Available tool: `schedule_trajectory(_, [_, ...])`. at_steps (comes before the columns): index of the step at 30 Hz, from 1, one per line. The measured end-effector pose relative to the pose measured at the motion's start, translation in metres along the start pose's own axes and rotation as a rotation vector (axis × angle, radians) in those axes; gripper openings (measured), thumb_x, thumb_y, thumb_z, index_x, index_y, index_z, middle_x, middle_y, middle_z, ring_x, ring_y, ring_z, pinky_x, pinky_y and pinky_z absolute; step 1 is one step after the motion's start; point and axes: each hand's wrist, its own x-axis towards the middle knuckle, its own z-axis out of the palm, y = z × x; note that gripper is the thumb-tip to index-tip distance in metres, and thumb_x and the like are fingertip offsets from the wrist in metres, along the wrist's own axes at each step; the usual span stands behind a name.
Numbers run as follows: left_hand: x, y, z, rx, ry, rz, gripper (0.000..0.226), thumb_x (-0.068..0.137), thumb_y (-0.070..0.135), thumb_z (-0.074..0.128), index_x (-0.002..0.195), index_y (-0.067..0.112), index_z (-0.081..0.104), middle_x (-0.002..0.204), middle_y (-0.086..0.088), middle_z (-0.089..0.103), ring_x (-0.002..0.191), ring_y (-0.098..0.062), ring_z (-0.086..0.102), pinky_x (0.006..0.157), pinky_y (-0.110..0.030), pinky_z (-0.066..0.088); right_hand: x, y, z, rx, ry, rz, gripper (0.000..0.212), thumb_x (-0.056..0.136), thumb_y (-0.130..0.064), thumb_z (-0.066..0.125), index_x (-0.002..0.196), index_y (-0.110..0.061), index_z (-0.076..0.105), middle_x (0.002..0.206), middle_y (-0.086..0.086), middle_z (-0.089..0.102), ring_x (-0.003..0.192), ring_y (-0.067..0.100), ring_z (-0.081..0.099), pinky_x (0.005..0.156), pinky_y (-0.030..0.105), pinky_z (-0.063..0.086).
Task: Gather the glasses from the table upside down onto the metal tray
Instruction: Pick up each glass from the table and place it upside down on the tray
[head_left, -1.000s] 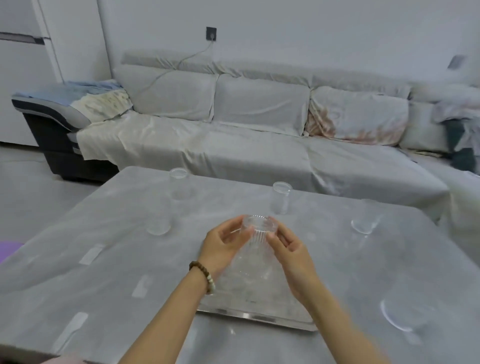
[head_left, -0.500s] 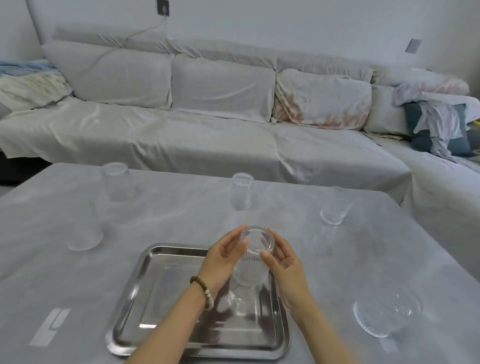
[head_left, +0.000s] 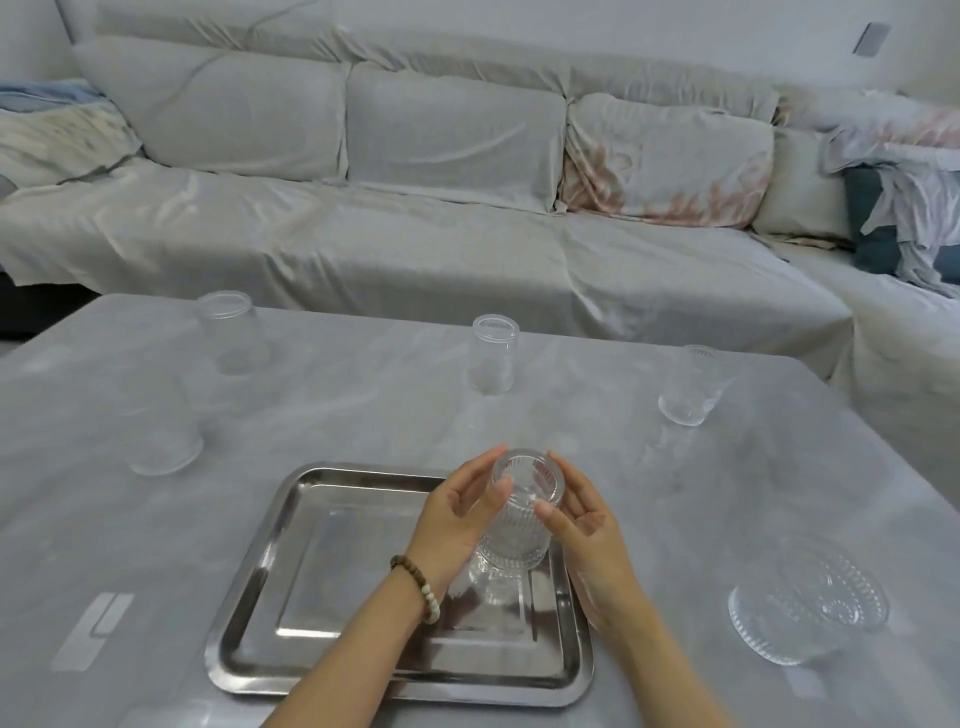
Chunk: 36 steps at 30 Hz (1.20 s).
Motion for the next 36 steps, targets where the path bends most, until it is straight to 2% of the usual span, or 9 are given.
schedule_trajectory(5, [-0.003,0.000,0.002,0.006,0.013,-0.003,0.050,0.068,0.042,0.072,0.117,0.032,0.063,0.120,0.009,0.067,0.115,-0.007,0.059,0.098,-0.036,0.049,-0.003,-0.005,-0.001,0.030,-0.040,0.023,0.057,0.069,-0.019,0.076,0.123,-0.027,0.060,0.123,-0.001,0.068,0.117,0.013,0.062,0.085,0.021,0.053])
schedule_trajectory(8, [-0.005,0.003,0.001,0.030,0.031,-0.004,0.053,0.066,0.044,0.073,0.116,0.028,0.063,0.120,0.006,0.067,0.115,-0.009,0.060,0.097,-0.035,0.049,-0.007,-0.012,0.002,0.005,-0.051,0.034,0.060,0.070,-0.019,0.074,0.128,-0.020,0.056,0.125,0.003,0.067,0.120,0.019,0.061,0.098,0.034,0.051])
schedule_trajectory(11, [-0.008,0.009,0.001,0.101,0.028,0.019,0.045,0.070,0.043,0.070,0.112,0.029,0.064,0.118,0.008,0.067,0.109,-0.004,0.061,0.084,-0.017,0.051,-0.014,-0.022,0.004,-0.039,-0.036,0.038,0.060,0.072,-0.019,0.071,0.130,-0.017,0.054,0.129,0.008,0.064,0.122,0.022,0.059,0.107,0.042,0.043])
schedule_trajectory(13, [-0.011,0.017,-0.003,0.187,0.021,0.024,0.035,0.077,0.045,0.064,0.111,0.035,0.060,0.119,0.011,0.063,0.103,0.007,0.057,0.074,-0.008,0.048,-0.019,-0.032,0.002,-0.063,-0.003,0.037,0.063,0.073,-0.025,0.069,0.133,-0.019,0.051,0.137,0.006,0.058,0.125,0.017,0.055,0.107,0.036,0.042])
schedule_trajectory(16, [-0.016,0.032,-0.023,0.265,0.050,0.029,0.023,0.082,0.047,0.057,0.104,0.042,0.058,0.123,0.010,0.060,0.105,0.001,0.056,0.087,-0.018,0.045,-0.024,-0.054,0.005,-0.159,0.023,-0.016,0.062,0.072,-0.037,0.068,0.131,-0.026,0.053,0.139,-0.007,0.054,0.126,0.005,0.052,0.096,0.022,0.044])
schedule_trajectory(19, [-0.025,0.055,-0.059,0.299,0.123,0.050,0.023,0.078,0.051,0.058,0.099,0.042,0.060,0.121,0.007,0.062,0.112,-0.013,0.057,0.099,-0.034,0.046,-0.017,-0.078,0.026,-0.220,-0.015,-0.079,0.055,0.069,-0.041,0.070,0.123,-0.031,0.059,0.131,-0.014,0.060,0.123,0.001,0.053,0.098,0.022,0.041])
schedule_trajectory(25, [-0.053,0.099,-0.152,0.335,0.348,0.131,0.012,0.083,0.037,0.062,0.095,0.036,0.064,0.104,0.010,0.066,0.107,-0.017,0.060,0.093,-0.034,0.049,0.015,-0.080,0.108,-0.266,-0.151,-0.121,0.040,0.084,-0.021,0.068,0.123,-0.024,0.060,0.127,-0.013,0.062,0.119,-0.006,0.054,0.085,0.005,0.045])
schedule_trajectory(31, [-0.076,0.118,-0.242,0.330,0.584,0.110,0.019,0.085,0.031,0.062,0.103,0.026,0.063,0.112,-0.002,0.063,0.108,-0.023,0.059,0.094,-0.038,0.048,0.040,-0.023,0.200,-0.219,-0.333,0.132,0.031,0.086,-0.027,0.066,0.116,-0.031,0.063,0.129,-0.012,0.061,0.123,0.002,0.052,0.082,0.014,0.047])
schedule_trajectory(36, [-0.075,0.112,-0.285,0.345,0.658,0.065,0.042,0.080,0.031,0.069,0.119,0.024,0.058,0.119,0.001,0.058,0.102,-0.019,0.059,0.091,-0.037,0.049,0.053,0.016,0.253,-0.169,-0.434,0.313,0.040,0.081,-0.039,0.069,0.120,-0.034,0.060,0.134,-0.013,0.056,0.124,0.001,0.050,0.104,0.028,0.035])
